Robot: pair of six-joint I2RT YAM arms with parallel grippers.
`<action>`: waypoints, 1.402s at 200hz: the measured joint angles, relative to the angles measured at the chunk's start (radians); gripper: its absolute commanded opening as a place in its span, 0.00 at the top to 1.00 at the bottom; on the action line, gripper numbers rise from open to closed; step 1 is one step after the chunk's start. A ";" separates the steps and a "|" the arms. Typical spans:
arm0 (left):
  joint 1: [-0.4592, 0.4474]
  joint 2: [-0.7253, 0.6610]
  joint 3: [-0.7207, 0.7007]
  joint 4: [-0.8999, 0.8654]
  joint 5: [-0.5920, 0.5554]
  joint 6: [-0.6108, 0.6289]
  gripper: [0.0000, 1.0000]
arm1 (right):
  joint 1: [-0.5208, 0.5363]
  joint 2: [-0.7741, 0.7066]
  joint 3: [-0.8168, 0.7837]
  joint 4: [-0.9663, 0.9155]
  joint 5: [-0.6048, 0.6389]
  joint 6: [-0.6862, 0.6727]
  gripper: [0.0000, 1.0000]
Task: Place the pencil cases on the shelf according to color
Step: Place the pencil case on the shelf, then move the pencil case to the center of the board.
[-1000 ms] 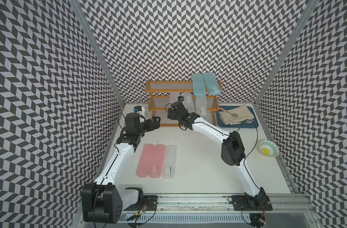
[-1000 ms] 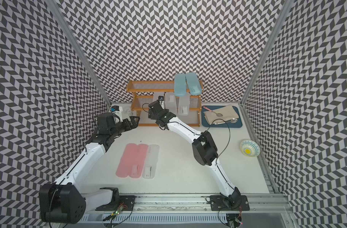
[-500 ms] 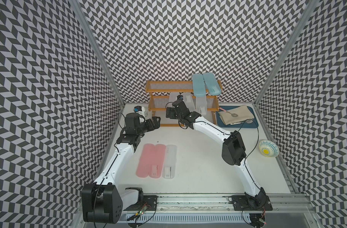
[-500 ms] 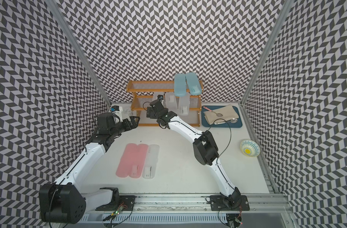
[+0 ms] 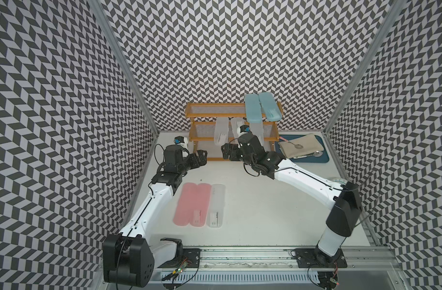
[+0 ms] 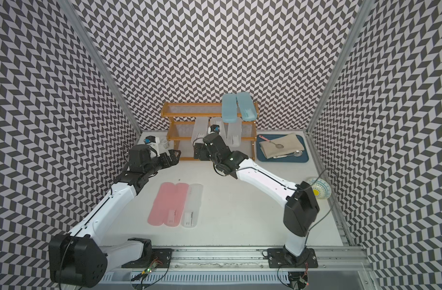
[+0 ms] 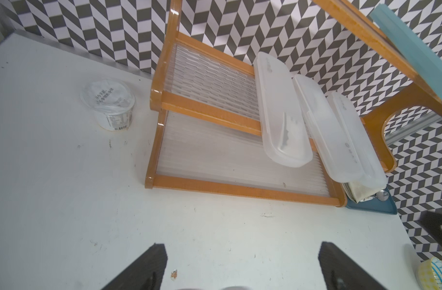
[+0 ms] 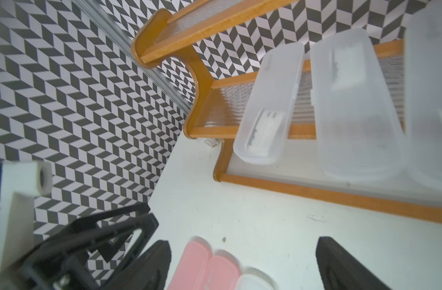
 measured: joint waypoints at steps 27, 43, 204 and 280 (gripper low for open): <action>-0.138 -0.070 -0.063 -0.022 -0.087 -0.056 0.01 | 0.011 -0.201 -0.308 0.022 -0.004 0.008 0.06; -0.232 -0.106 -0.113 -0.037 -0.129 -0.100 0.01 | 0.011 -0.296 -0.461 0.010 -0.007 0.020 0.06; -0.626 -0.089 -0.426 -0.119 -0.352 -0.502 0.00 | 0.014 -0.601 -0.906 -0.073 0.053 0.071 0.05; -0.696 0.071 -0.340 -0.078 -0.394 -0.516 0.00 | 0.014 -0.584 -0.905 -0.078 0.106 0.064 0.03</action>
